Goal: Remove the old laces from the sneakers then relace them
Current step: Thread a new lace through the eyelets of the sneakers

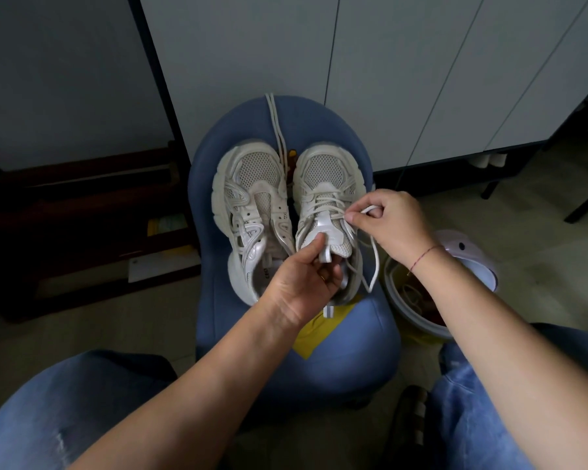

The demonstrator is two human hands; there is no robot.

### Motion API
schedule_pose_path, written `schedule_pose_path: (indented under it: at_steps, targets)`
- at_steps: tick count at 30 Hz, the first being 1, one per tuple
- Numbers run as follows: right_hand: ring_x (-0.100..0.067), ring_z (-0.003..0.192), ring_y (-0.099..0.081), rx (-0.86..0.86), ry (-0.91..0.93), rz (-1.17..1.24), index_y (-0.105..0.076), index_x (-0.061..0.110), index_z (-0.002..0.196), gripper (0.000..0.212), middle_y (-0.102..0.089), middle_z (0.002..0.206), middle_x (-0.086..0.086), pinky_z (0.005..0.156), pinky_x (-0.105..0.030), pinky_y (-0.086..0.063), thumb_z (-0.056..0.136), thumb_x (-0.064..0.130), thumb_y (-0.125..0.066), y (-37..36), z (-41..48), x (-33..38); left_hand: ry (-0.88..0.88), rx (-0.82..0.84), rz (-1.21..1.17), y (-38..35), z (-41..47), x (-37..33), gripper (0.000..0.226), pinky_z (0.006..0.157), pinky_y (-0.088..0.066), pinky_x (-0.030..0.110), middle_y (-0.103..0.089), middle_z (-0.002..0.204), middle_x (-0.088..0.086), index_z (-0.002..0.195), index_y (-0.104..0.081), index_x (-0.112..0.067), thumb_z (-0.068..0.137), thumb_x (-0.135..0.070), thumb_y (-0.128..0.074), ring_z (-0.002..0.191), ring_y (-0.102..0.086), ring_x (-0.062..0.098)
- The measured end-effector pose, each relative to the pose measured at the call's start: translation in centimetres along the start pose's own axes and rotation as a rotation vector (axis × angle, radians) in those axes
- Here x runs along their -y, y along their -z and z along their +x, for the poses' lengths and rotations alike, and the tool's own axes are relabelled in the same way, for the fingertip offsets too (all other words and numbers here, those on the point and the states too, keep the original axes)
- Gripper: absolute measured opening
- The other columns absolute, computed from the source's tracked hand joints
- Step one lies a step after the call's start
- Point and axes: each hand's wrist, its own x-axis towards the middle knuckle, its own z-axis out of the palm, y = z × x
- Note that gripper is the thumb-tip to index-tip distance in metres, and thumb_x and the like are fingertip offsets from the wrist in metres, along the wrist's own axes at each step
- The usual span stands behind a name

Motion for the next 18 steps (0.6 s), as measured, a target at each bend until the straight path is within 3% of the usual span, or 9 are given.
schedule_pose_path:
  at_steps: [4,7,10,15,18]
  targets:
    - [-0.004,0.062,-0.047,0.043,0.069,-0.239,-0.072,0.019,0.080,0.005,-0.050,0.070,0.014,0.063,-0.026,-0.039,0.082,0.024,-0.070,0.4,0.3,0.9,-0.001,0.003,-0.006,0.0,0.1,0.1,0.013,0.054,-0.051,0.018,-0.066,0.082,0.002,0.090,-0.066,-0.012,0.094,-0.023,-0.061,0.070,-0.061,0.011]
    - [-0.018,0.080,-0.058,0.080,0.094,-0.361,-0.071,0.020,0.082,0.008,-0.060,0.092,0.005,0.074,-0.033,-0.048,0.085,0.027,-0.067,0.6,0.3,1.4,-0.002,-0.003,-0.012,0.0,0.1,0.2,0.013,0.054,-0.051,0.018,-0.067,0.080,0.002,0.088,-0.066,-0.012,0.094,-0.023,-0.061,0.068,-0.062,0.011]
    - [-0.014,0.078,-0.058,0.074,0.079,-0.303,-0.072,0.020,0.083,0.007,-0.057,0.088,0.009,0.072,-0.030,-0.048,0.084,0.025,-0.068,0.6,0.3,1.5,-0.004,-0.007,-0.012,-0.1,0.1,0.2,0.013,0.053,-0.051,0.018,-0.067,0.080,0.002,0.087,-0.067,-0.012,0.093,-0.023,-0.061,0.066,-0.062,0.010]
    - [0.009,0.052,-0.050,0.141,-0.014,-0.052,-0.071,0.022,0.078,0.004,-0.050,0.050,0.018,0.053,-0.008,-0.035,0.082,0.020,-0.071,-0.3,0.4,1.2,-0.009,-0.009,-0.003,-0.2,0.0,0.2,0.014,0.055,-0.050,0.018,-0.066,0.080,0.002,0.088,-0.067,-0.012,0.094,-0.023,-0.061,0.067,-0.061,0.010]
    - [0.007,0.051,-0.050,0.132,-0.026,0.038,-0.071,0.021,0.076,0.006,-0.055,0.055,0.014,0.054,-0.007,-0.036,0.080,0.017,-0.073,-1.2,0.4,1.0,-0.016,-0.015,0.004,-0.2,-0.1,0.2,0.015,0.055,-0.050,0.018,-0.066,0.078,0.002,0.088,-0.067,-0.011,0.095,-0.023,-0.060,0.071,-0.060,0.010]
